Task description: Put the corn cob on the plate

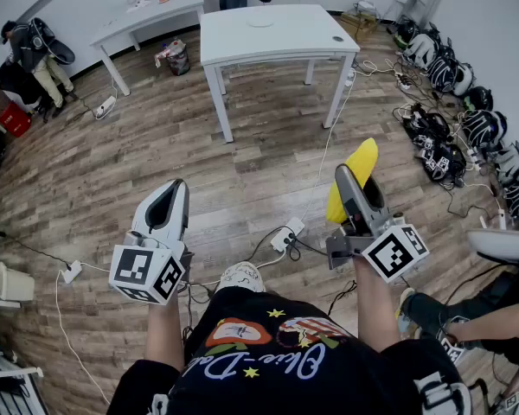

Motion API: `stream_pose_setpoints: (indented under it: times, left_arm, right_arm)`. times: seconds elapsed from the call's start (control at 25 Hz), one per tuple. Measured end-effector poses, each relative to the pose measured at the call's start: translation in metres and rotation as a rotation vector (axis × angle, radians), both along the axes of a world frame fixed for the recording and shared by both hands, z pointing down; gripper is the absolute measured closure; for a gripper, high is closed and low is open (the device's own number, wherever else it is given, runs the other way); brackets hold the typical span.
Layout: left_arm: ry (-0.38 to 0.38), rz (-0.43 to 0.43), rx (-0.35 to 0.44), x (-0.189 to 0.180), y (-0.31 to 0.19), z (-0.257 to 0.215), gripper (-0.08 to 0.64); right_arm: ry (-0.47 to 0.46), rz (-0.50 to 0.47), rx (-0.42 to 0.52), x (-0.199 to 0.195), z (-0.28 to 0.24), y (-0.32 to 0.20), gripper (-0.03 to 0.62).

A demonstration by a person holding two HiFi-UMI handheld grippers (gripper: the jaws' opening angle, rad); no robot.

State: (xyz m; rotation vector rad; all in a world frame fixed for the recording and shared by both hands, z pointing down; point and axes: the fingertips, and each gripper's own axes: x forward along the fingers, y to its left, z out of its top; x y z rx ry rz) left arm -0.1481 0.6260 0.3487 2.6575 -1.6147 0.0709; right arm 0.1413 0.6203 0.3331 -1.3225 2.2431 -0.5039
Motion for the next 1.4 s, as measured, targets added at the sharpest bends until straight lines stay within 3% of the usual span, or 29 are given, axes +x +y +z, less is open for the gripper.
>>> stream_pose_setpoints:
  times: [0.32, 0.52, 0.68, 0.84, 1.12, 1.28, 1.4]
  left_arm:
    - [-0.011, -0.065, 0.016, -0.011, -0.036, -0.001, 0.561]
    - [0.005, -0.036, 0.017, -0.009, -0.096, 0.003, 0.561]
    - [0.027, -0.013, 0.022, -0.010, -0.171, 0.017, 0.561]
    - [0.067, 0.019, 0.052, -0.017, -0.279, 0.011, 0.561]
    - [0.044, 0.113, 0.065, -0.038, -0.448, -0.004, 0.561]
    - [0.036, 0.145, 0.051, -0.030, -0.526, 0.001, 0.561]
    - [0.041, 0.169, 0.015, -0.008, -0.573, 0.013, 0.561]
  right_arm:
    - [-0.008, -0.032, 0.014, 0.001, 0.000, -0.038, 0.337]
    - [-0.006, -0.006, -0.006, 0.002, 0.003, -0.091, 0.337]
    - [0.001, 0.028, -0.032, 0.001, 0.017, -0.154, 0.337]
    - [0.012, 0.044, -0.018, -0.011, 0.010, -0.245, 0.337]
    - [0.053, 0.070, 0.024, -0.057, -0.008, -0.406, 0.337]
    - [0.050, 0.046, 0.016, -0.072, -0.009, -0.479, 0.337]
    - [0.076, 0.052, -0.027, -0.055, 0.000, -0.531, 0.337]
